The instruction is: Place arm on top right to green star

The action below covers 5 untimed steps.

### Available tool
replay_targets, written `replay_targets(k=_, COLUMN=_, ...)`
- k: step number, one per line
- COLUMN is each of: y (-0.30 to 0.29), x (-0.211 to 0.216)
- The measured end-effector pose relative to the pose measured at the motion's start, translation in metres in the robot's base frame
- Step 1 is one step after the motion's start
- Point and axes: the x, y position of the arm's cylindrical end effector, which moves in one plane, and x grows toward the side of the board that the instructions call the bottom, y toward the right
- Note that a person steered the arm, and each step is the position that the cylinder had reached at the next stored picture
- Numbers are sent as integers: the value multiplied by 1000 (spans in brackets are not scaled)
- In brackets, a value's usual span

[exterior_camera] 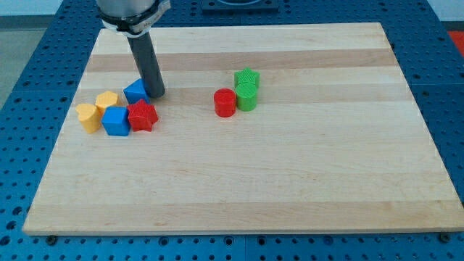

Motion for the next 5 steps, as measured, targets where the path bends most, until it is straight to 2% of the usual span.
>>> replay_targets(k=2, y=82, x=-37)
replay_targets(k=5, y=230, x=-45)
